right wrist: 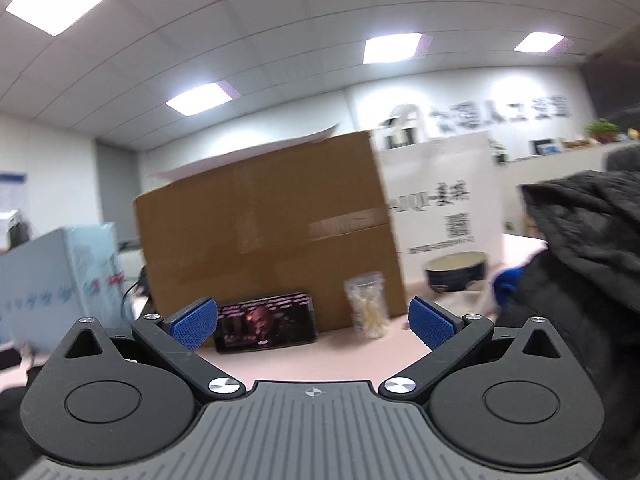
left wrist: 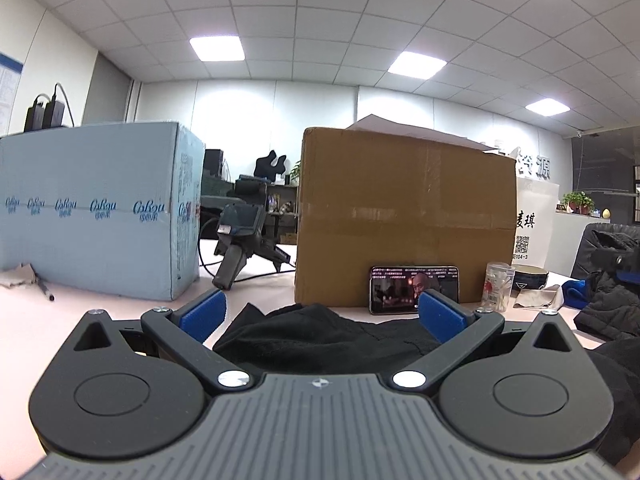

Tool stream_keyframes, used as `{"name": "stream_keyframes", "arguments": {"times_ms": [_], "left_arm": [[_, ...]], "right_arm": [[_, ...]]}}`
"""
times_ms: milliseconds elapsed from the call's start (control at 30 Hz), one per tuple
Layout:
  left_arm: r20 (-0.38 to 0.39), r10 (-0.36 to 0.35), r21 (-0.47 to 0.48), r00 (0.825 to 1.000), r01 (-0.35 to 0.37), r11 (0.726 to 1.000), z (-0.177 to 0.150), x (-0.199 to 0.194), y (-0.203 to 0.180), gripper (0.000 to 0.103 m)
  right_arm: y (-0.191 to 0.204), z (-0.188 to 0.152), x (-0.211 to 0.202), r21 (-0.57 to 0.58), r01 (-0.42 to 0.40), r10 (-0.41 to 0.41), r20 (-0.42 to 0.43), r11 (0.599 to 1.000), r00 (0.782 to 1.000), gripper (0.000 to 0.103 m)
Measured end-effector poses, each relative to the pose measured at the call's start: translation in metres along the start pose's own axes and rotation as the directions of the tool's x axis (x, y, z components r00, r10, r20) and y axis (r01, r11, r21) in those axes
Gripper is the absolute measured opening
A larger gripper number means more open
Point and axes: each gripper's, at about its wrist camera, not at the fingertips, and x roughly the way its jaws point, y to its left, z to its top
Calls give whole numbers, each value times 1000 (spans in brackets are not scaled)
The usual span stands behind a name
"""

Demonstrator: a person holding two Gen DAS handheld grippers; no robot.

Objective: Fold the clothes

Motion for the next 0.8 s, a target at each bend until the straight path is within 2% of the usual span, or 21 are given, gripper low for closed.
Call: {"name": "stream_keyframes", "arguments": {"times_ms": [67, 233, 300, 400, 567, 800], "left_arm": [[-7, 7, 0, 1000, -6, 1000, 0, 1, 0, 103], [-23, 18, 7, 1000, -18, 1000, 1, 6, -1, 103], [-30, 21, 8, 999, -21, 1000, 1, 8, -1, 103], [-32, 30, 14, 999, -30, 999, 1, 8, -2, 103], [-38, 30, 13, 999, -30, 999, 1, 10, -1, 103], [-78, 35, -17, 996, -36, 999, -1, 15, 4, 103]], "right_arm": [[7, 0, -7, -18, 19, -18, 25, 1000, 1000, 103], [15, -7, -21, 93, 16, -15, -8, 996, 1000, 103], [21, -10, -20, 58, 12, -12, -6, 998, 1000, 103], [23, -14, -9, 28, 6, -4, -63, 1000, 998, 103], [15, -13, -12, 51, 20, -18, -42, 999, 999, 103], [12, -15, -10, 63, 19, -15, -68, 998, 998, 103]]}}
